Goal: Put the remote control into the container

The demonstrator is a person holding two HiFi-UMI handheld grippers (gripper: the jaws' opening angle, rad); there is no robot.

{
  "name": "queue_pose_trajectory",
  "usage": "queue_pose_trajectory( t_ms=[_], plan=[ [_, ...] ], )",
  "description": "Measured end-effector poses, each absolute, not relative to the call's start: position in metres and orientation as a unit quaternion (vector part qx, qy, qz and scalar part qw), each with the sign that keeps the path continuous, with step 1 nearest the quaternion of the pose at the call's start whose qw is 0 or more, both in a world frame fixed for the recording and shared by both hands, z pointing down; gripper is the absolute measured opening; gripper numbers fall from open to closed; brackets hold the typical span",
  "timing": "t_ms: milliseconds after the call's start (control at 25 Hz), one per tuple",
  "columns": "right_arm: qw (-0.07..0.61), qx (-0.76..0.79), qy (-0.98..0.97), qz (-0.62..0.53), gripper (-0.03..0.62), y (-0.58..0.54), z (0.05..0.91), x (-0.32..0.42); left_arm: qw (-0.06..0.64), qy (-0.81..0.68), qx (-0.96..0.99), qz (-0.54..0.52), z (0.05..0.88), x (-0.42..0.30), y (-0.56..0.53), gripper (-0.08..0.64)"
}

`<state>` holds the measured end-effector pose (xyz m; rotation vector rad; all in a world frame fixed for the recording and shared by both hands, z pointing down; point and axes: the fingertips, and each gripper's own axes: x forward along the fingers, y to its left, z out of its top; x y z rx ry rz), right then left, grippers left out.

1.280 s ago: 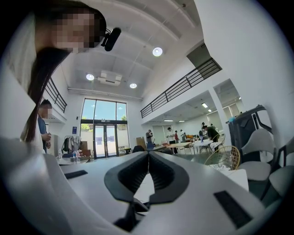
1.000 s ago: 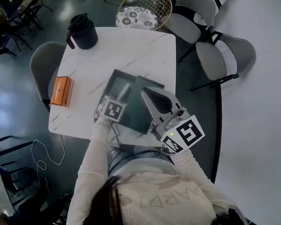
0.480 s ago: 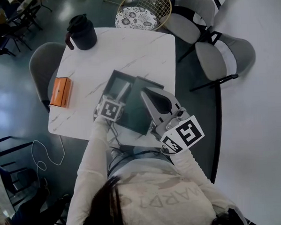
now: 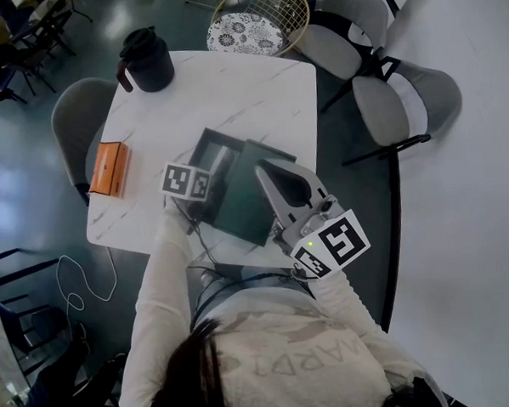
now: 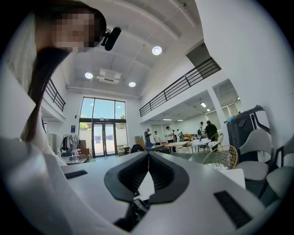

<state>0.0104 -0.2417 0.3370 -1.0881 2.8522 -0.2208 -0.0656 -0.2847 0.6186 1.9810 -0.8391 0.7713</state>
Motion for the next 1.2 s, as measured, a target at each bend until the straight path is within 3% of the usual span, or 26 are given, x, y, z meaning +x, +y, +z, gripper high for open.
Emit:
queue_pose_trajectory(
  t_ms=[560, 800, 1200],
  plan=[
    [0.031, -0.364, 0.928, -0.072, 0.017, -0.247, 0.34, 0.016, 0.596, -0.255, 0.733, 0.207, 0.626, -0.047, -0.283, 0.086],
    [0.029, -0.368, 0.926, -0.074, 0.017, -0.248, 0.343, 0.018, 0.611, -0.249, 0.727, 0.189, 0.628, -0.045, -0.284, 0.087],
    [0.029, -0.362, 0.929, -0.072, 0.017, -0.247, 0.34, 0.012, 0.571, -0.254, 0.755, 0.197, 0.619, -0.042, -0.283, 0.088]
  ],
)
